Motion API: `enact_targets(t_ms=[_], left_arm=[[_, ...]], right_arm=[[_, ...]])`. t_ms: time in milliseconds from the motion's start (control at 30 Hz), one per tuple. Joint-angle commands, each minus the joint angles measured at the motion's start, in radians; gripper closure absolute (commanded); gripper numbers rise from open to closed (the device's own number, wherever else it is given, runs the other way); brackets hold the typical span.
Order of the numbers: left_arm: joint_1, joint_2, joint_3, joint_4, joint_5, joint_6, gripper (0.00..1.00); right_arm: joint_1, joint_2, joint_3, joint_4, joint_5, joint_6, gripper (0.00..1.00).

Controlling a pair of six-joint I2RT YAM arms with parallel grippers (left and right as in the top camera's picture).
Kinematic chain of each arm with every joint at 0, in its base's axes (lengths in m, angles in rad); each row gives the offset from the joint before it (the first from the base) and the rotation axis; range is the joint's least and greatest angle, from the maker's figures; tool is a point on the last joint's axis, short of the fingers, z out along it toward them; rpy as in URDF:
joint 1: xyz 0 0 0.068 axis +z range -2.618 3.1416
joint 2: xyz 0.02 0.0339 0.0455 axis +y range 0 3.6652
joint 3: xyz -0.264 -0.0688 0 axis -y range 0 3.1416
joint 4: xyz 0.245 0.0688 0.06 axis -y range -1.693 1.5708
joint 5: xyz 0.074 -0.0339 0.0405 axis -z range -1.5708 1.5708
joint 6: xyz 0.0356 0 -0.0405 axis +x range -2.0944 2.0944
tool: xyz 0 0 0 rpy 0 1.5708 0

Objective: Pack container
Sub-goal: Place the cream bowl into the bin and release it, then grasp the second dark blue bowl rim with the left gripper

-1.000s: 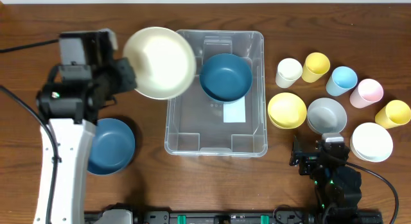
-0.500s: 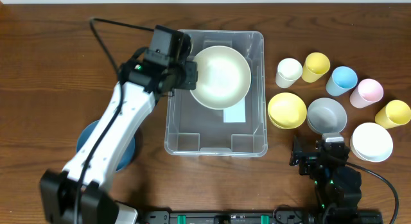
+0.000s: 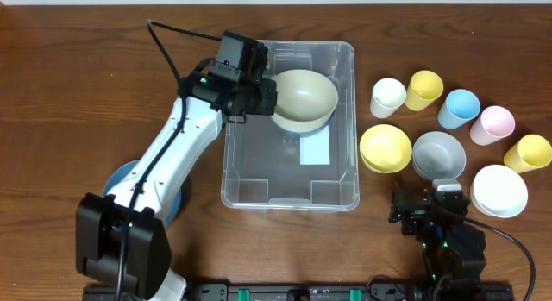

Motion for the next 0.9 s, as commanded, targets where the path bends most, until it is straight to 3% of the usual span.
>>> enact_targets(t_ms=[0,100,267,433,633,867], left_arm=[[0.011,-0.082,0.059,-0.020,0.019,-0.003,0.65],[0.034,-0.150,0.073,-0.047,0.019,-0.006,0.59],[0.090,-0.244,0.073,-0.140,0.002,-0.044,0.59],[0.201,-0.307,0.073,-0.387,-0.236,-0.136,0.59],[0.452,-0.322,0.069,-0.627,-0.304,-0.174,0.58],[0.778,-0.322,0.002,-0.681,-0.303,-0.185,0.56]], right_arm=[[-0.008,-0.006,-0.003,-0.002,0.003,0.007,0.01],[-0.008,-0.006,-0.003,-0.002,0.003,0.007,0.01],[-0.008,-0.006,-0.003,-0.001,0.003,0.007,0.01],[-0.008,-0.006,-0.003,-0.002,0.003,0.007,0.01],[-0.008,-0.006,-0.003,-0.001,0.003,0.007,0.01],[-0.008,-0.006,-0.003,-0.002,0.003,0.007,0.01]])
